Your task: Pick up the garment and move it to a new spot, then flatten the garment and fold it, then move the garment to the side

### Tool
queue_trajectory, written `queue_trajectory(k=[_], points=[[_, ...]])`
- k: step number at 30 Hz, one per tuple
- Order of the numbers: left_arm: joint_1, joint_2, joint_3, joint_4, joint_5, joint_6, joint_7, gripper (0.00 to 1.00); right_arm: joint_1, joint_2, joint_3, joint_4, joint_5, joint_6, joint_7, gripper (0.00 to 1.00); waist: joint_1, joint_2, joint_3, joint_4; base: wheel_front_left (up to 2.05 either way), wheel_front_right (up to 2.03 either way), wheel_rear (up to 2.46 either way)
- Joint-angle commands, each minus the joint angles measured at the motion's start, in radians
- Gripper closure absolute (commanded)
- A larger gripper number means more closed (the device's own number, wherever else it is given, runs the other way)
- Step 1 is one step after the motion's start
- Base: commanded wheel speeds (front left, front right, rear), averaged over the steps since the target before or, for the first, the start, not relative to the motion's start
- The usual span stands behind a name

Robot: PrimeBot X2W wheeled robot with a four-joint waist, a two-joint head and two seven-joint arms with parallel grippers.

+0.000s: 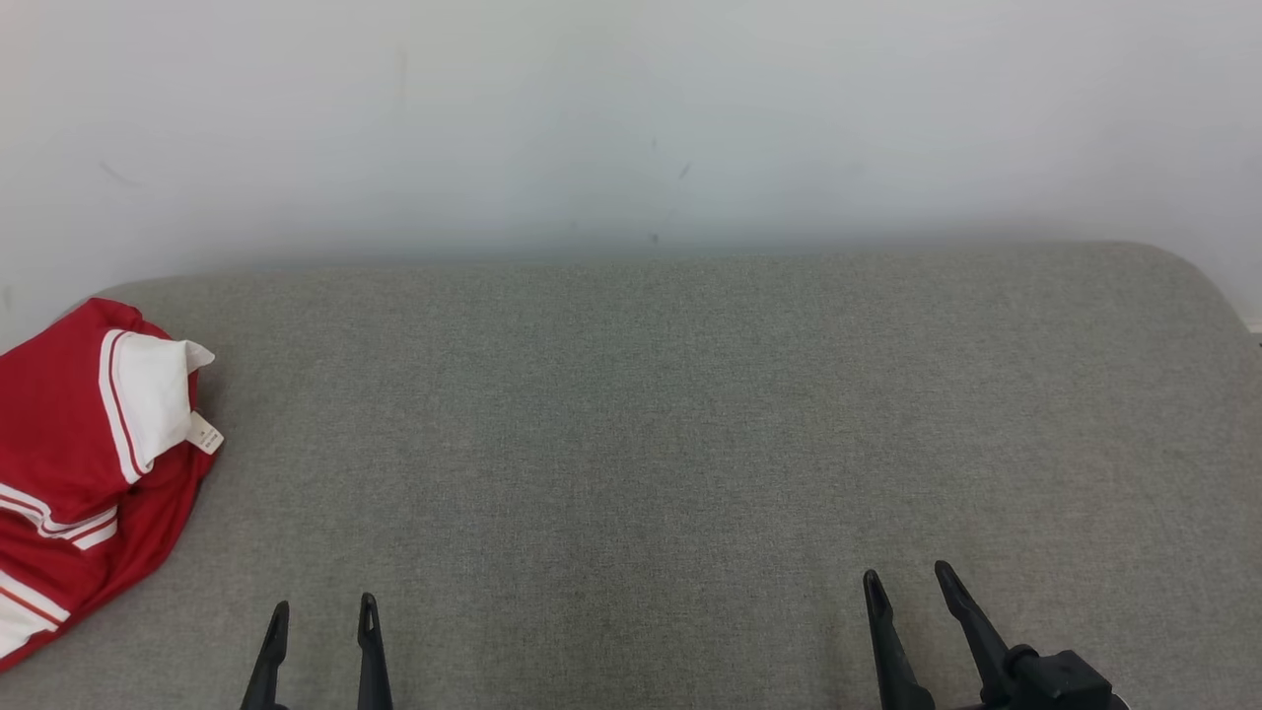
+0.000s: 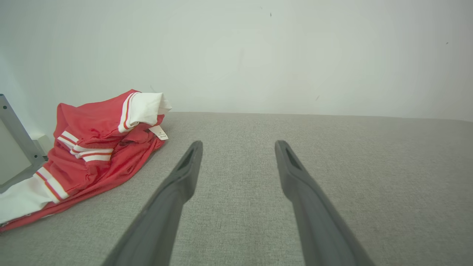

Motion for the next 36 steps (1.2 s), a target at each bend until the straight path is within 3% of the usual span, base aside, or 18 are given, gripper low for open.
queue_trajectory(k=[1, 11, 25, 36], points=[[0.011, 0.005, 0.001, -0.006, 0.029, 0.004, -0.01, 0.0, 0.013, 0.0, -0.003, -0.003, -0.027, -0.002, -0.011, 0.0, 0.0, -0.0001, -0.001, 0.001, 0.0, 0.0, 0.0], [0.013, 0.005, 0.01, -0.01, 0.048, -0.003, -0.016, 0.0, 0.012, 0.0, -0.03, 0.002, -0.034, -0.002, -0.017, 0.0, 0.0, -0.0001, 0.0, 0.001, 0.0, 0.0, 0.0], [0.018, 0.004, 0.057, 0.012, -0.028, -0.093, -0.016, 0.0, 0.018, 0.0, -0.056, 0.006, 0.031, -0.002, -0.017, 0.0, 0.0, -0.0001, 0.0, 0.0, 0.0, 0.0, 0.0], [0.022, 0.004, 0.064, 0.019, -0.039, -0.105, -0.016, 0.0, 0.023, 0.0, -0.06, 0.008, 0.05, -0.002, -0.017, 0.0, 0.0, -0.0001, 0.001, 0.003, 0.0, 0.0, 0.0]])
